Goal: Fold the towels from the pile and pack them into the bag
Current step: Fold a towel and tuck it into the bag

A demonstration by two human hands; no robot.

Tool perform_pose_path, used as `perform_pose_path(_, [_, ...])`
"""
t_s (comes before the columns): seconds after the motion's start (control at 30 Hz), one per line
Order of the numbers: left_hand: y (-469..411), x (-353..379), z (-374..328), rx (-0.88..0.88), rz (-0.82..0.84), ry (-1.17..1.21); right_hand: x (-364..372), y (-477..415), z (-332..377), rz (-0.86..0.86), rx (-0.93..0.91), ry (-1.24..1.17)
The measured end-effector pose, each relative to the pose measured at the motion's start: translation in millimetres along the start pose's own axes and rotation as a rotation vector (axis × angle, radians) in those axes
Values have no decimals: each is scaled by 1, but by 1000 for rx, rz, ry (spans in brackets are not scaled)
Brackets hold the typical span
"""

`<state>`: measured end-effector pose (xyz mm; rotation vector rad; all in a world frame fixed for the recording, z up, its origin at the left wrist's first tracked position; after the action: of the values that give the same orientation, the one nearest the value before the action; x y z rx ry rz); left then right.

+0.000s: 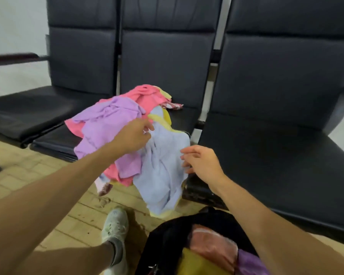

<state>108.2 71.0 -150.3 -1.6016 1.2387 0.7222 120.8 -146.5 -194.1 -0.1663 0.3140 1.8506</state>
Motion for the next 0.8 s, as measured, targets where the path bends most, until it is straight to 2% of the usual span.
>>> perform_pose_path(0.1, [13, -1, 41, -159, -39, -189, 20, -15, -2, -25, -18, -56])
perform_pose_path(0.2, [30, -14, 61, -341, -146, -245, 35, -22, -7, -54, -27, -73])
perform_pose_path(0.3, [37, -20, 71, -446, -147, -270, 39, -23, -8, -79, -38, -48])
perform_pose_path(0.4, [39, -19, 72, -399, -88, -301, 39, -18, -5, -55, -13, -45])
perform_pose_path(0.47, [39, -19, 67, -329, -129, -317, 35, -13, -1, -47, 2, -31])
perform_pose_path(0.63, [25, -31, 25, -160, -361, -27, 25, -5, 15, -11, 5, -35])
perform_pose_path(0.7, [10, -32, -5, -101, -390, 156, 18, -2, 25, 18, 6, -84])
perform_pose_path(0.8, [-8, -26, -54, -121, -376, 452, 2, 4, 40, 31, 37, -187])
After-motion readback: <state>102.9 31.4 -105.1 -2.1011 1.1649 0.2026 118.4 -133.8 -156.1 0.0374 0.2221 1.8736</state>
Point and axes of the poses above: each hand's wrist, its own y-axis away from the middle knuckle, its own x-axis out of the palm, z = x × y, the point moved 4 cm from there along -y, towards the middle knuckle, and after that the axes turned 8 degrees about x, right-handed, at the moved point
